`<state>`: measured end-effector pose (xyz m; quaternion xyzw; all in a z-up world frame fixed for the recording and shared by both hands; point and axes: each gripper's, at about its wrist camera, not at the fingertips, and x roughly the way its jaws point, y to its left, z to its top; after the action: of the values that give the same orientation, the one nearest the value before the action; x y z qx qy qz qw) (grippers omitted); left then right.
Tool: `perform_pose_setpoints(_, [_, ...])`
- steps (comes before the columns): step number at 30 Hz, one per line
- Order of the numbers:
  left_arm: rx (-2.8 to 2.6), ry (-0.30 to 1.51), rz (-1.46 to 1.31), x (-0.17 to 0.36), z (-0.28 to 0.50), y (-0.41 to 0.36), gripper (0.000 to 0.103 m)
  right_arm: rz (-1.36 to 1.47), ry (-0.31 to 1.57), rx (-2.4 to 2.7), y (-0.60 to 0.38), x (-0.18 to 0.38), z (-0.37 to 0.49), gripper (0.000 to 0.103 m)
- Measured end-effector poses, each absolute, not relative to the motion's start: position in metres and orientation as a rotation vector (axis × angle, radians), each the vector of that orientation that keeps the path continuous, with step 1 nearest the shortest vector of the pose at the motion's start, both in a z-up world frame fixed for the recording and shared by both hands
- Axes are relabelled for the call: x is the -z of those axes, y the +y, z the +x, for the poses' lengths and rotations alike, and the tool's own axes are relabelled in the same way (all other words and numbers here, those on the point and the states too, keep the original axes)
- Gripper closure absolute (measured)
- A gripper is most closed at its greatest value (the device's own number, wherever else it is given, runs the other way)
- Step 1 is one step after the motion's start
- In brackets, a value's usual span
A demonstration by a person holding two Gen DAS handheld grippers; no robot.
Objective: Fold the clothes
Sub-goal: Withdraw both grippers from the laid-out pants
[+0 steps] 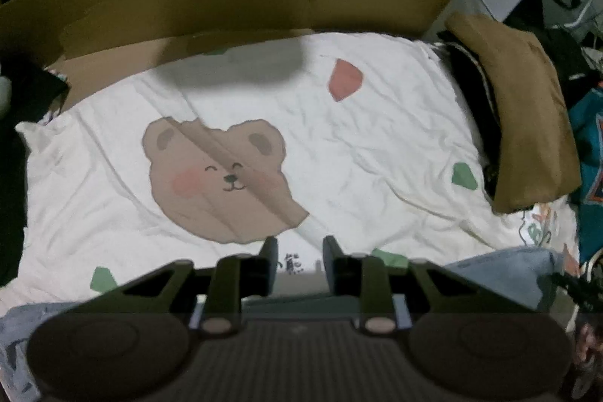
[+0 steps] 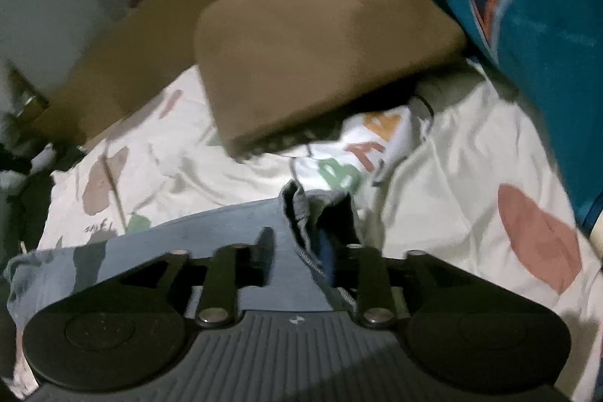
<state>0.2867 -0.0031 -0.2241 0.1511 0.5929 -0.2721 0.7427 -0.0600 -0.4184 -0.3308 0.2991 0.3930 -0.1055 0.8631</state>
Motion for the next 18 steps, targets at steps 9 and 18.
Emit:
perform_pose_setpoints(9, [0.538, 1.324, 0.336, 0.23, 0.289, 0.012, 0.075, 0.724, 0.883, 0.228, -0.453, 0.362, -0.034, 0.055])
perform_pose_setpoints(18, [0.458, 1.352, 0.284, 0.232, 0.286, 0.053, 0.075, 0.8, 0.909, 0.188, -0.465, 0.372, -0.02, 0.087])
